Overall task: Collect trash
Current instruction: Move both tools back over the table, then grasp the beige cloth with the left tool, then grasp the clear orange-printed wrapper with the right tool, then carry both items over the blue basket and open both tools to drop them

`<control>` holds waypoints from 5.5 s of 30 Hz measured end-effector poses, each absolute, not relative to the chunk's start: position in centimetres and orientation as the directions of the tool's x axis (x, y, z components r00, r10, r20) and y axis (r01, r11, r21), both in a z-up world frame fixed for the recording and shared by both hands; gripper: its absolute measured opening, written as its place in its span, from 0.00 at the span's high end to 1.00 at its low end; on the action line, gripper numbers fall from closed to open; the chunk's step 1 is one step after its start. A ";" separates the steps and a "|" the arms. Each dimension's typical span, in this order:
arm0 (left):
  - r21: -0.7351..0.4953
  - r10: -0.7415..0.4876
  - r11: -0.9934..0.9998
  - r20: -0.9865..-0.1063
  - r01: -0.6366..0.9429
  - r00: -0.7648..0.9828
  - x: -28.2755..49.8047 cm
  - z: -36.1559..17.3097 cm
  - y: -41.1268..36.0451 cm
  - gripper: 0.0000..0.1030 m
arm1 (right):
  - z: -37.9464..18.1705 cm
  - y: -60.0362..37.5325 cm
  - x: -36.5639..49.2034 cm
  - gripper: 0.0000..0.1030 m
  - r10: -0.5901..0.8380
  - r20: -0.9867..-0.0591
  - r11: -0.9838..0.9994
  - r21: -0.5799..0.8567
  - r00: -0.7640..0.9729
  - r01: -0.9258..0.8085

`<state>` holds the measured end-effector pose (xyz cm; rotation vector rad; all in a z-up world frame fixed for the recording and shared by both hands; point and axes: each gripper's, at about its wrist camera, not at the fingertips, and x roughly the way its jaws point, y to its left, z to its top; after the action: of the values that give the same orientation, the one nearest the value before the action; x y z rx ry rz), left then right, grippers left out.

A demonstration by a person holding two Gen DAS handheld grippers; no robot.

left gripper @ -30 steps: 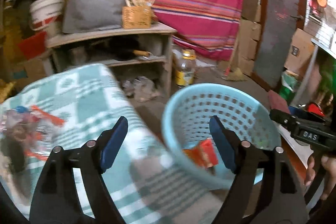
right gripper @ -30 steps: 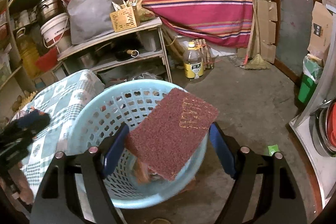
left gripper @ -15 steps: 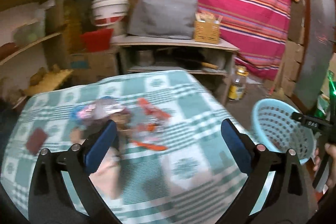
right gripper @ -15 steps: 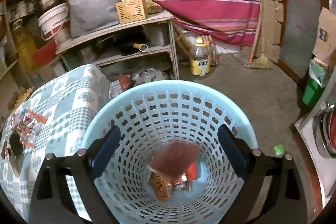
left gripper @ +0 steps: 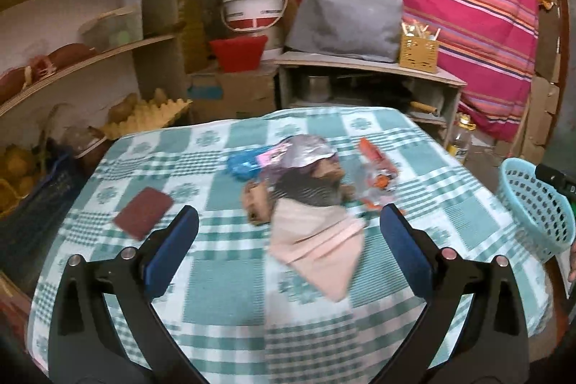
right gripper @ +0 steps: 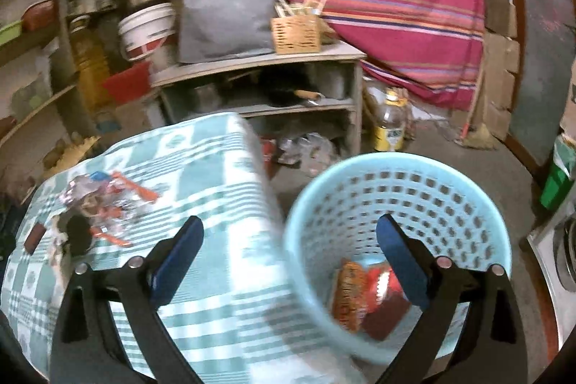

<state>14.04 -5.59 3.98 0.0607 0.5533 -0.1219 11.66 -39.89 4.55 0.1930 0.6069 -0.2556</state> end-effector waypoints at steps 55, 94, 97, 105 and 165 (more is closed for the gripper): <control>-0.059 -0.198 0.976 -0.644 0.211 0.739 17.0 -0.9 -1.5 0.97 | -0.2 -27.0 17.6 0.08 -0.076 -0.675 0.997 -0.042 0.734 0.064; -0.097 -0.111 0.993 -0.620 0.064 0.777 20.4 -0.1 4.9 0.97 | -2.1 -19.7 25.2 0.71 -0.003 -0.751 0.985 -0.115 0.660 -0.126; -0.093 -0.106 0.994 -0.620 0.062 0.777 20.5 -0.1 4.9 0.97 | -1.8 -20.4 24.6 0.80 0.013 -0.739 0.987 -0.098 0.673 -0.126; -0.091 -0.109 0.994 -0.612 0.067 0.783 20.1 0.2 4.5 0.97 | -0.6 -22.3 23.2 0.87 0.041 -0.705 0.991 -0.059 0.708 -0.117; -0.173 -0.645 0.723 -0.516 0.669 0.564 13.9 3.2 -36.1 0.96 | 4.0 -54.9 7.0 0.87 -0.156 -0.609 0.954 0.112 0.778 0.279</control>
<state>13.90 -36.13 3.24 0.0437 0.5886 -0.7732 6.97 -54.94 3.98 0.2013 0.6379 -0.2365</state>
